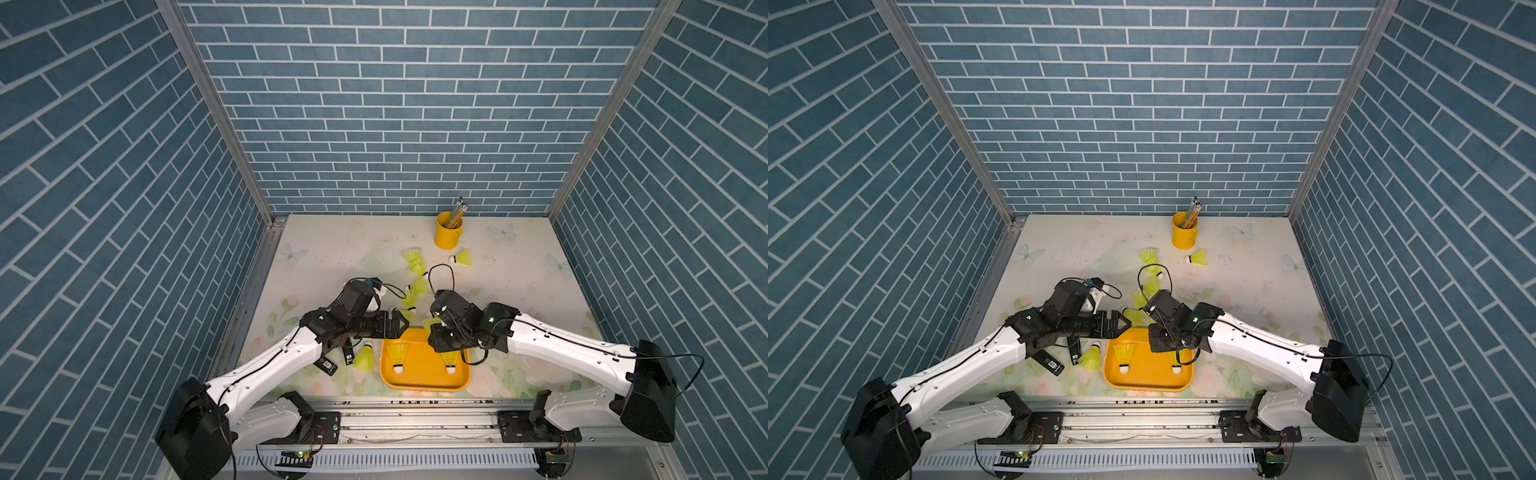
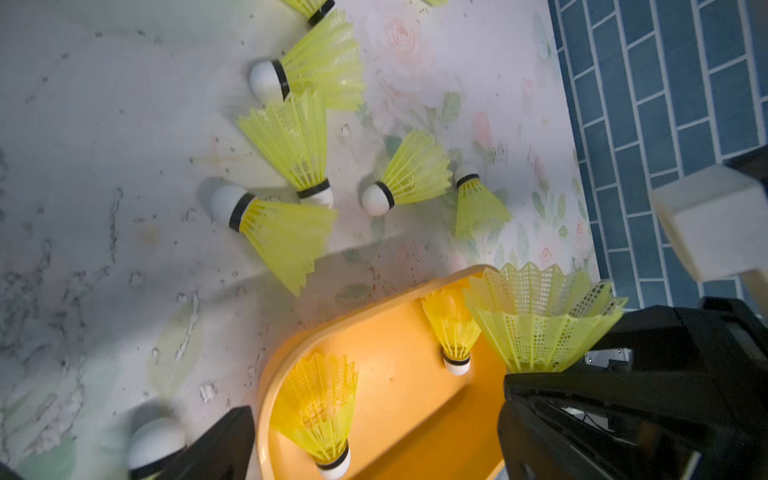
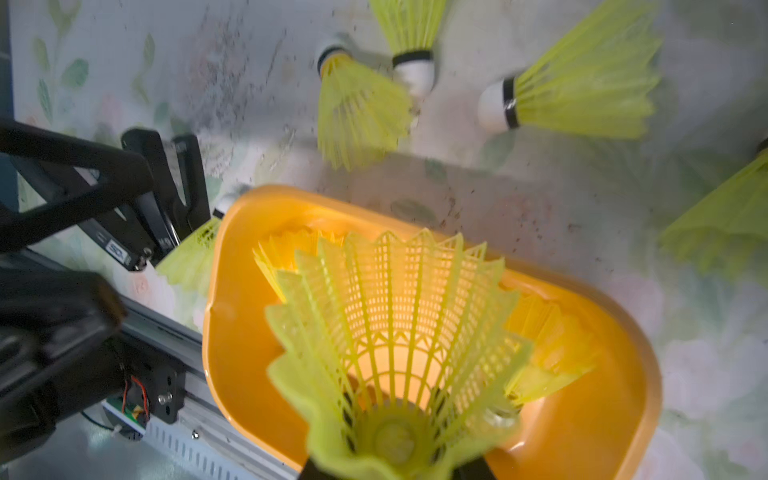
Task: Put the shuttlecocks into the storage box
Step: Place the shuttlecock in the storage box.
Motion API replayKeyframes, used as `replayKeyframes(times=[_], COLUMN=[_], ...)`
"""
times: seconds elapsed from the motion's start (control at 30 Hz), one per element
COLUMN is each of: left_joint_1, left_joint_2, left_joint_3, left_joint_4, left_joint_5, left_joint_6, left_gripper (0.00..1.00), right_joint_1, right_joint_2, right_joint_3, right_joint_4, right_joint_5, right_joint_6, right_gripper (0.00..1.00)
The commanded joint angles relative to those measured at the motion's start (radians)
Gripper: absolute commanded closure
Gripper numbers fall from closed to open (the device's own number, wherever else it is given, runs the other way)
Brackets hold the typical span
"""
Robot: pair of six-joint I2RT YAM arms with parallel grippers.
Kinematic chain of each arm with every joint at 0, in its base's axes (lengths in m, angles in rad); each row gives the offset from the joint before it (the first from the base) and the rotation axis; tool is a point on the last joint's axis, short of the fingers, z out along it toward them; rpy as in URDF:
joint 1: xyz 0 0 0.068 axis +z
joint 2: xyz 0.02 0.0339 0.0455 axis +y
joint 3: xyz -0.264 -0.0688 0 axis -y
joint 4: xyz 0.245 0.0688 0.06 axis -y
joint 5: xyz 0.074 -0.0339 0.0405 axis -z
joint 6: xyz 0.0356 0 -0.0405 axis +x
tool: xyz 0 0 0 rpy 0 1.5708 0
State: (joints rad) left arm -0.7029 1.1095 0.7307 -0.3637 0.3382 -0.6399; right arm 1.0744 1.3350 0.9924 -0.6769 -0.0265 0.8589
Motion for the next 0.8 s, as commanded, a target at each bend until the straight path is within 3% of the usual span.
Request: replayKeyframes(times=[0.0,0.23,0.77], left_joint_1=[-0.048,-0.137,-0.163], left_joint_2=[-0.034,-0.084,-0.097], left_joint_3=[-0.045,-0.093,-0.079], left_joint_4=[-0.037,-0.056,-0.069], left_joint_5=[-0.033,-0.059,-0.082], left_joint_6=[-0.060,-0.099,-0.105], left_gripper=[0.02,0.03,0.03], right_joint_1=[0.045,0.080,0.077], right_joint_2=[-0.007,0.018,0.086], right_joint_3=[-0.044,-0.097,-0.165], right_joint_4=[0.010,0.081,0.155], right_joint_5=[-0.043,-0.095,-0.089], right_joint_6=[0.073,0.116,0.144], right_gripper=[0.84,0.84,0.84])
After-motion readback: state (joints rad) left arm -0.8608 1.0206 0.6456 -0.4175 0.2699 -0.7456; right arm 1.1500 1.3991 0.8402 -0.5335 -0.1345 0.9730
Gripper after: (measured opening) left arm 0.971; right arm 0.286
